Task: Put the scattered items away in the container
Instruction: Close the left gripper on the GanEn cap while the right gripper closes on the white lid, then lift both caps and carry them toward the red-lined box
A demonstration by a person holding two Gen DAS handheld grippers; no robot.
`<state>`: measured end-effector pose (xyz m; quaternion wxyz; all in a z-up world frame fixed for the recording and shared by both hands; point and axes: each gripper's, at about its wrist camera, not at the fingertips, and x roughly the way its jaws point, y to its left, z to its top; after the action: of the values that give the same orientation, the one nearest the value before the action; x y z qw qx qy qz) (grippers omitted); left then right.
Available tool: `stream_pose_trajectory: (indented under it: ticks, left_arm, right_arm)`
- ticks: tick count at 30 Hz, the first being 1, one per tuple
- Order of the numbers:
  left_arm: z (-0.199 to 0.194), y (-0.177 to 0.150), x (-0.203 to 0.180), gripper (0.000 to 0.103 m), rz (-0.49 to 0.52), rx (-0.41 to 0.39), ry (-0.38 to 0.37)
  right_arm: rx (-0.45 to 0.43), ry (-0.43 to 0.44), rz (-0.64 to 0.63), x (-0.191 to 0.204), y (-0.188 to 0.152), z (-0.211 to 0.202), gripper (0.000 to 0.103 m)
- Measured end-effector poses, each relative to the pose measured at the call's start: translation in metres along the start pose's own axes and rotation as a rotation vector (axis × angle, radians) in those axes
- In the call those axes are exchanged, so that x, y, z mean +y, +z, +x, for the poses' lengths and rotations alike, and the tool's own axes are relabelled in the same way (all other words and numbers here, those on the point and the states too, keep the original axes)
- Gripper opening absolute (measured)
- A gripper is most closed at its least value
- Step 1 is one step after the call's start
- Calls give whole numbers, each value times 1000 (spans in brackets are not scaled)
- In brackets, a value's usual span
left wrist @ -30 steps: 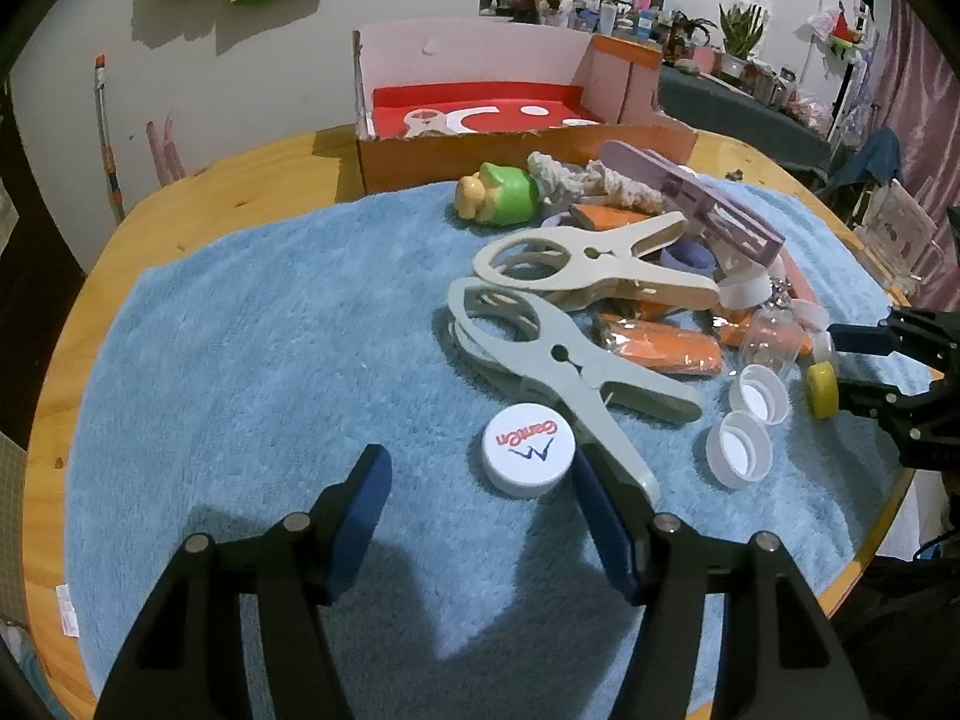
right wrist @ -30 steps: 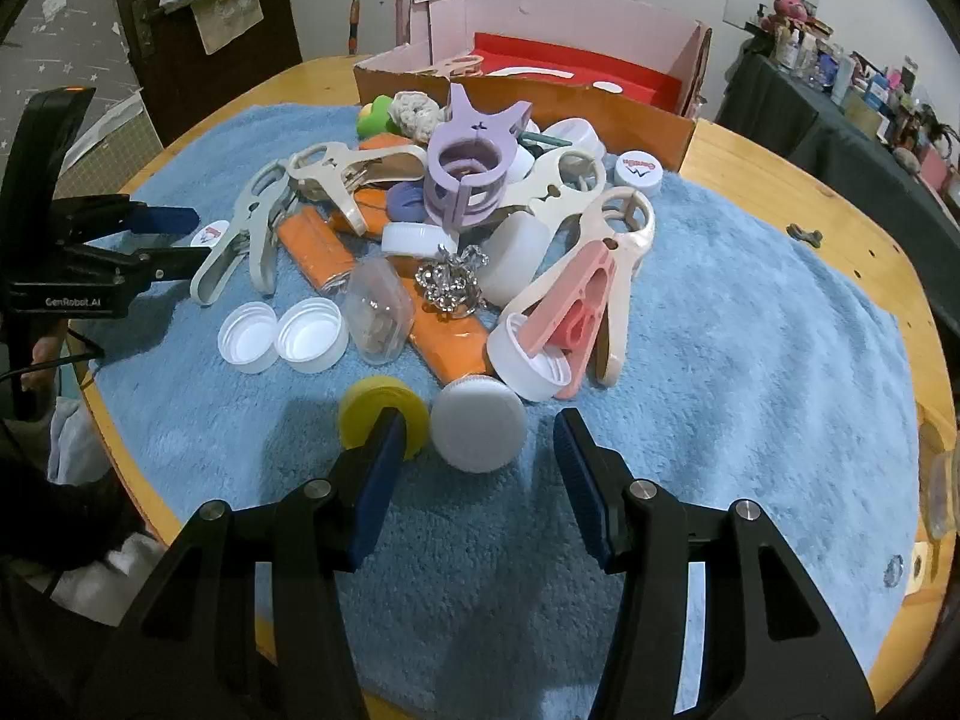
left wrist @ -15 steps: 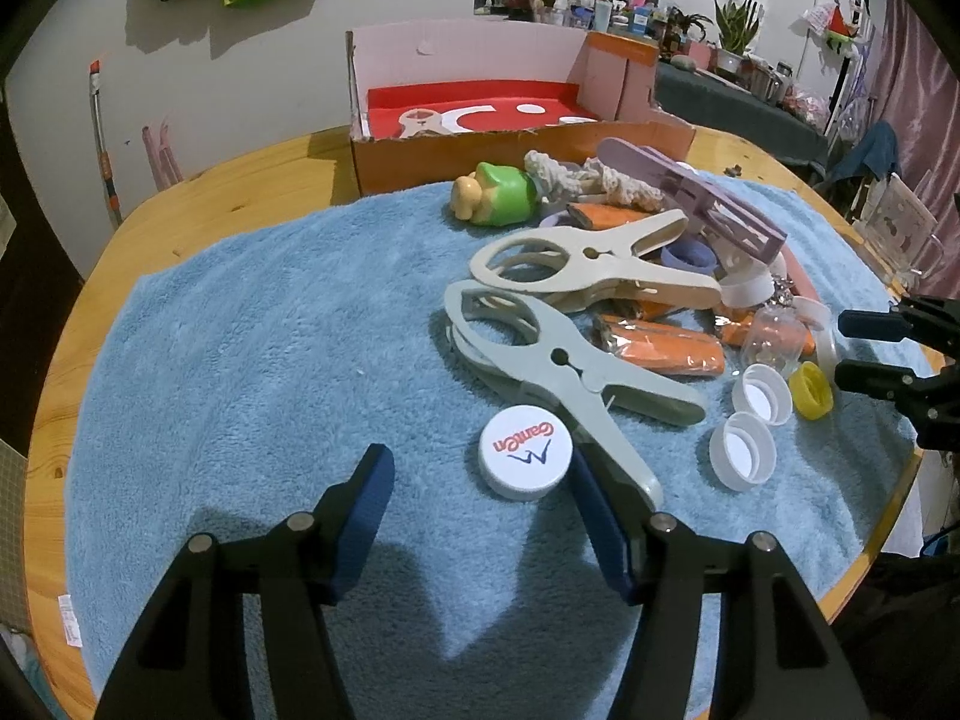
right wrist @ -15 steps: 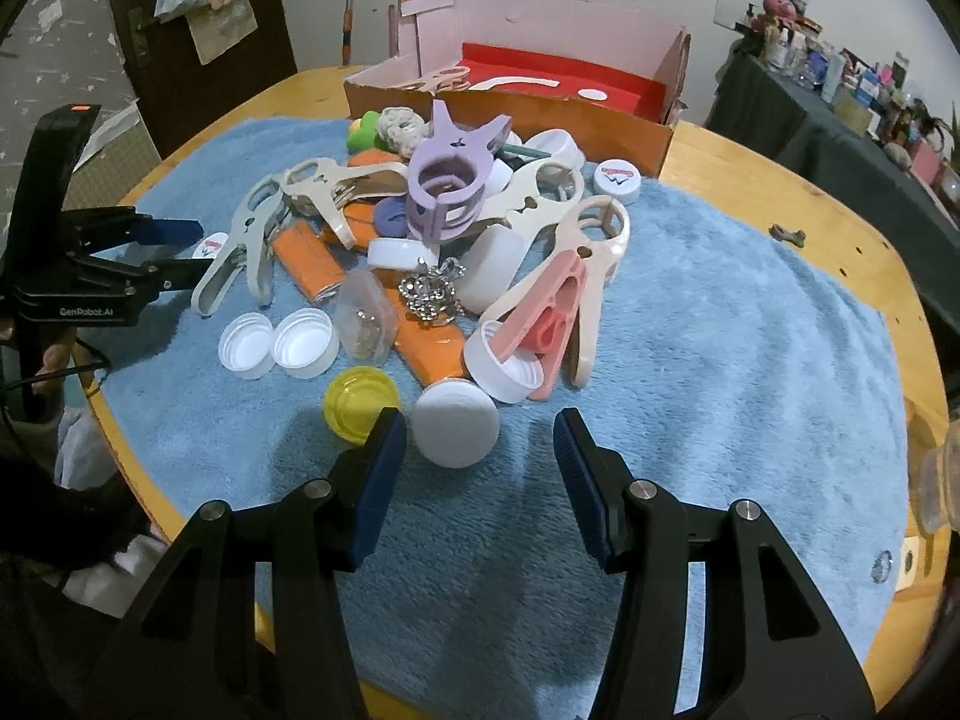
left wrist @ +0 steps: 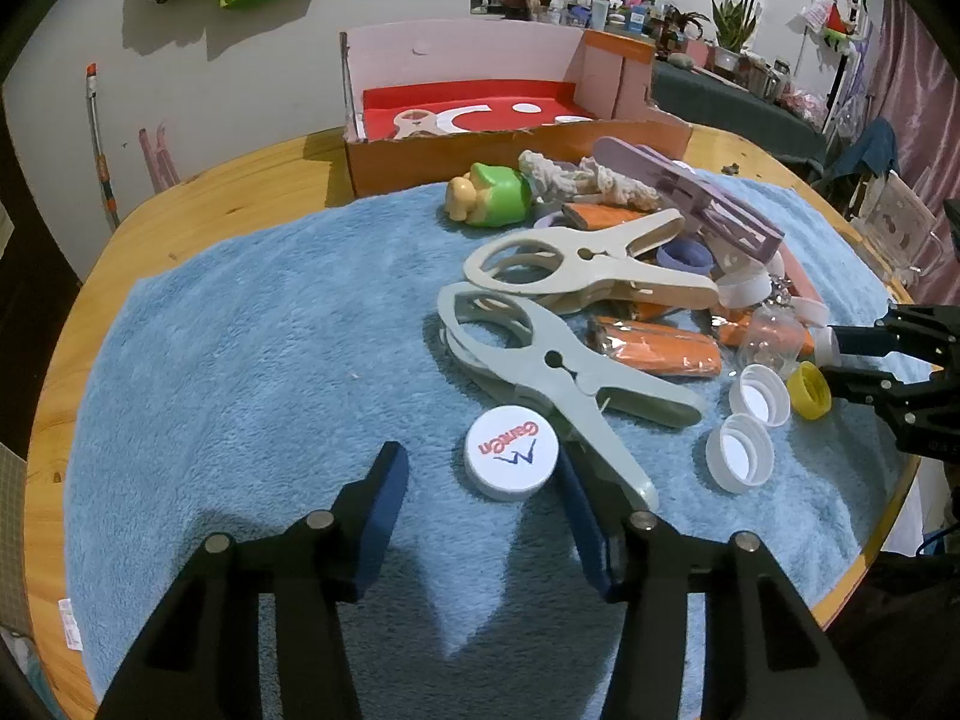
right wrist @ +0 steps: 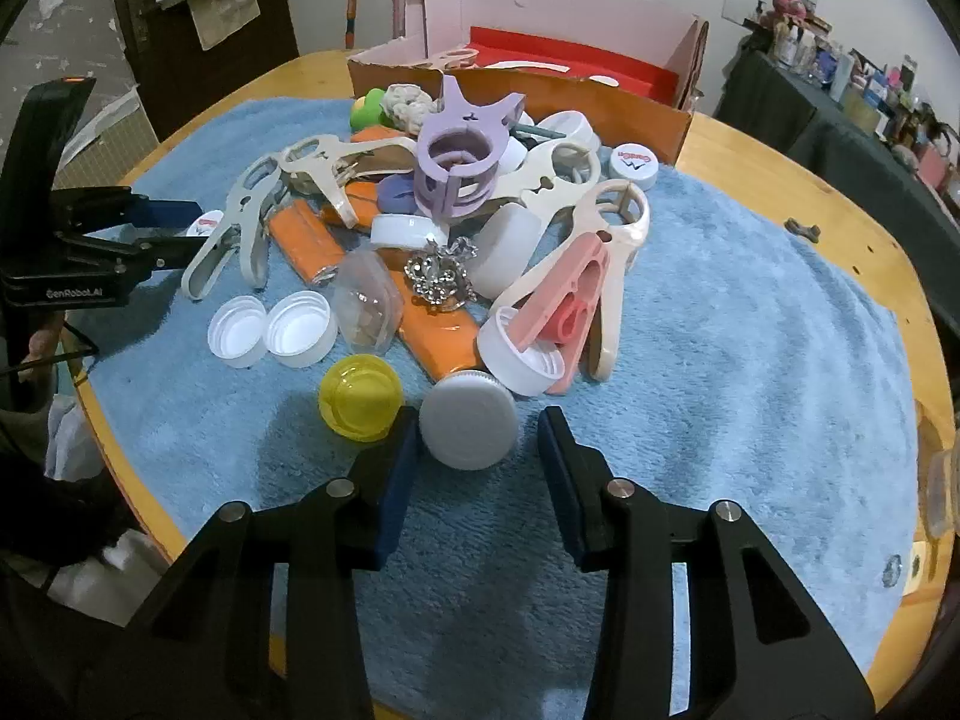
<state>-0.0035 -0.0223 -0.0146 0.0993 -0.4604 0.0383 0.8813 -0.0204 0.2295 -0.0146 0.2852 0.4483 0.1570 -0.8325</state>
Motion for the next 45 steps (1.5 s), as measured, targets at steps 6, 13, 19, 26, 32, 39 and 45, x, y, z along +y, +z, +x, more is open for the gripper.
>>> stream_pose_trajectory:
  ticks: [6, 13, 19, 26, 32, 39, 45]
  left_arm:
    - [-1, 1, 2, 42, -13, 1, -11]
    - [-2, 1, 1, 34, -18, 1, -12]
    - [-3, 1, 1, 34, -23, -3, -5]
    - [-9, 2, 3, 34, -33, -18, 1]
    - [-17, 7, 6, 33, -45, -38, 4]
    - [-30, 22, 7, 34, -50, -77, 2]
    - [-38, 42, 8, 33, -49, -113, -2]
  right_arm:
    - [0, 4, 1, 1, 0, 0, 31]
    - [-3, 11, 11, 0, 0, -2, 31]
    - [-5, 11, 13, -1, 0, -3, 31]
    - [-13, 6, 10, -3, 0, -8, 31]
    - [-30, -2, 11, -3, 4, -15, 31]
    - [-60, -12, 5, -4, 15, -31, 31]
    - [-89, -25, 5, -9, 30, -43, 31]
